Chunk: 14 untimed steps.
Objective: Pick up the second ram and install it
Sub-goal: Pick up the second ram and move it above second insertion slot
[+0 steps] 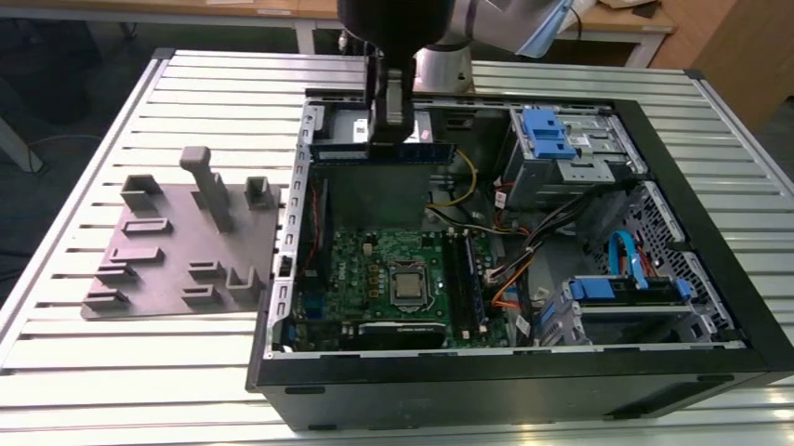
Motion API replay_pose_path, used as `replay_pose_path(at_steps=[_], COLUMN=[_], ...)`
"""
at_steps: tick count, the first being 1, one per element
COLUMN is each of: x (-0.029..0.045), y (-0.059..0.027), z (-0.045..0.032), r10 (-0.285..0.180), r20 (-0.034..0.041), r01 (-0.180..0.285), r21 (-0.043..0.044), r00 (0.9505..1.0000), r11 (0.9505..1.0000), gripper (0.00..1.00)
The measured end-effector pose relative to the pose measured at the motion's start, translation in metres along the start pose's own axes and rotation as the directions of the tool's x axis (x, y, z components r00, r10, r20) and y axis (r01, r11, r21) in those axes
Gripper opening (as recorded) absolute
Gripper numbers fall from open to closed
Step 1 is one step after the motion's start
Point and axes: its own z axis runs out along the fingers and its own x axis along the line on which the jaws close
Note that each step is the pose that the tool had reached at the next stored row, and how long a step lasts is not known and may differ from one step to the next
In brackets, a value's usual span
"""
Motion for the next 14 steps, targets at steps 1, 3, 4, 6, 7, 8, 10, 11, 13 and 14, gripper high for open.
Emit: replay_pose_path(at_steps=[1, 3, 4, 6, 7, 8, 10, 11, 13, 14], x=[0.0001, 0.0003, 0.0004, 0.0006, 0.0007, 0.0007, 0.0010, 0.0010, 0.0012, 0.0013], y=[-0.0030, -0.0092, -0.0127, -0.0191, -0.0222, -0.0252, -0.0313, -0.0343, -0.0389, -0.0397], z=[-0.0002, -0.0005, -0.0007, -0.0011, -0.0013, -0.0014, -0.0017, -0.0018, -0.0016, -0.0015], r10=[0.000, 0.000, 0.000, 0.000, 0.000, 0.000, 0.000, 0.000, 0.000, 0.000], r20=[-0.0001, 0.0000, 0.0000, 0.0000, 0.0000, -0.0001, 0.0000, 0.0000, 0.0002, 0.0002], r01=[0.000, 0.000, 0.000, 0.000, 0.000, 0.000, 0.000, 0.000, 0.000, 0.000], r21=[0.0000, -0.0001, -0.0001, -0.0002, -0.0002, -0.0003, -0.0004, -0.0004, -0.0004, -0.0004], r00=[1.0000, 1.0000, 1.0000, 1.0000, 1.0000, 1.0000, 1.0000, 1.0000, 1.0000, 1.0000], r11=[1.0000, 1.0000, 1.0000, 1.0000, 1.0000, 1.0000, 1.0000, 1.0000, 1.0000, 1.0000], gripper=[0.14, 0.14, 0.14, 0.14, 0.14, 0.14, 0.14, 0.14, 0.14, 0.14])
